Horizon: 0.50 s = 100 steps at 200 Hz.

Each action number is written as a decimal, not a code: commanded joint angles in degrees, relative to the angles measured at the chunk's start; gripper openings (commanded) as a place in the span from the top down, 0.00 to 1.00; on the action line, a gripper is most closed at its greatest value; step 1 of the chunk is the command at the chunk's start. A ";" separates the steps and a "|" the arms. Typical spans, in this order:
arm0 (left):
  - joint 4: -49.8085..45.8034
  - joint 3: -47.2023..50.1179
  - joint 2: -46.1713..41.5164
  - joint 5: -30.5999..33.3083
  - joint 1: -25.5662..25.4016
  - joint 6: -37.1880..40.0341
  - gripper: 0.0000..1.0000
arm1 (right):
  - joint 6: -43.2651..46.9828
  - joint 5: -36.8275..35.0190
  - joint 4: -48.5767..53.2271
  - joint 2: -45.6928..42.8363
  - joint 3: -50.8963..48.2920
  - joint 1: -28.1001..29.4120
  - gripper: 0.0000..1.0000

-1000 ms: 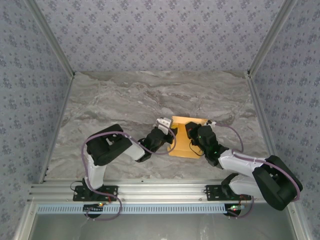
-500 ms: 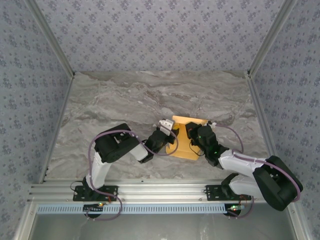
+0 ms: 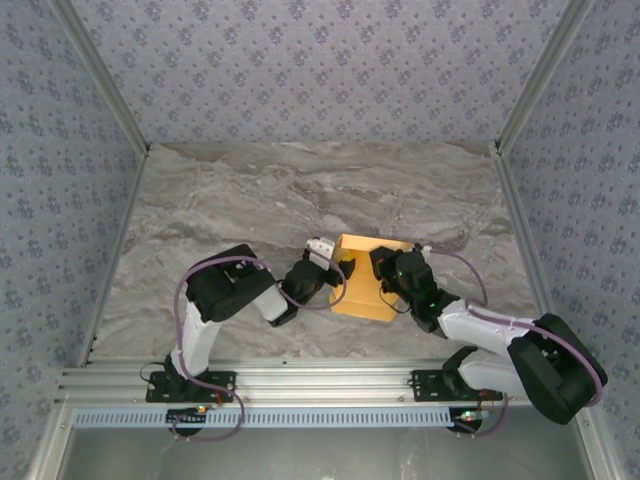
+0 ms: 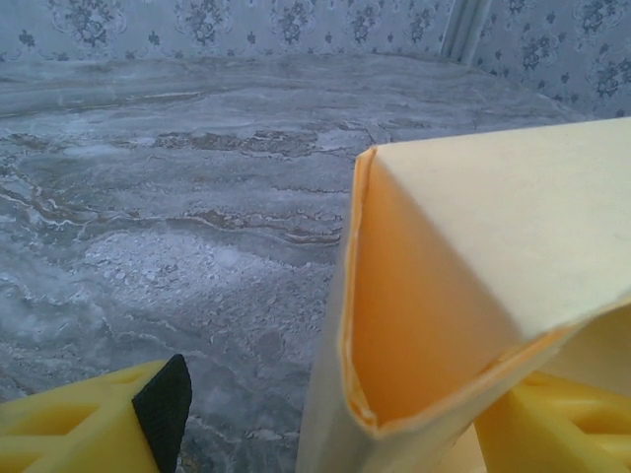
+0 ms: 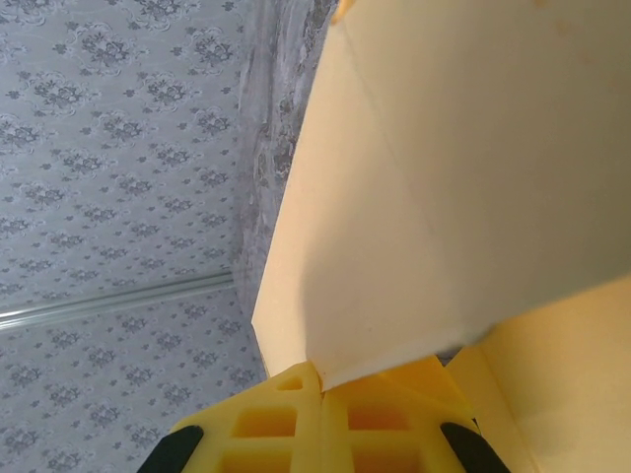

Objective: Fold the paper box

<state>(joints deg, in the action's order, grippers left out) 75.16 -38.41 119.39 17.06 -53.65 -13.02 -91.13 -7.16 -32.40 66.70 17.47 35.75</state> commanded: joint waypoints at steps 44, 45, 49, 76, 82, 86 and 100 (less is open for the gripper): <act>1.18 1.68 -3.69 -10.38 0.36 3.70 0.25 | 0.34 1.40 6.45 -2.36 -0.98 -2.01 1.00; 1.16 1.68 -3.80 -10.60 0.33 3.70 0.25 | 0.39 1.42 6.51 -2.41 -0.97 -2.05 1.00; 1.11 1.79 -4.05 -11.63 0.30 3.83 0.25 | 0.39 1.52 6.63 -2.40 -0.95 -2.13 1.00; -1.24 3.26 -7.66 -12.83 -0.29 5.19 0.20 | 0.53 2.38 7.09 -2.87 -1.12 -3.13 1.00; -1.53 3.83 -8.45 -12.55 -0.27 5.68 0.19 | 0.60 2.57 7.30 -3.04 -1.10 -3.26 1.00; -1.70 4.21 -8.96 -12.40 -0.13 6.07 0.19 | 0.67 2.57 7.39 -3.13 -1.09 -3.38 1.00; -2.12 5.71 -10.51 -12.59 0.52 6.88 0.19 | 0.95 2.89 7.86 -3.46 -1.04 -3.68 1.00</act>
<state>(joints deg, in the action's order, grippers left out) 73.38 -34.70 112.81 6.57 -53.65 -8.73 -91.07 -4.67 -28.47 64.07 17.47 32.67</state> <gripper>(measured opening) 0.809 0.047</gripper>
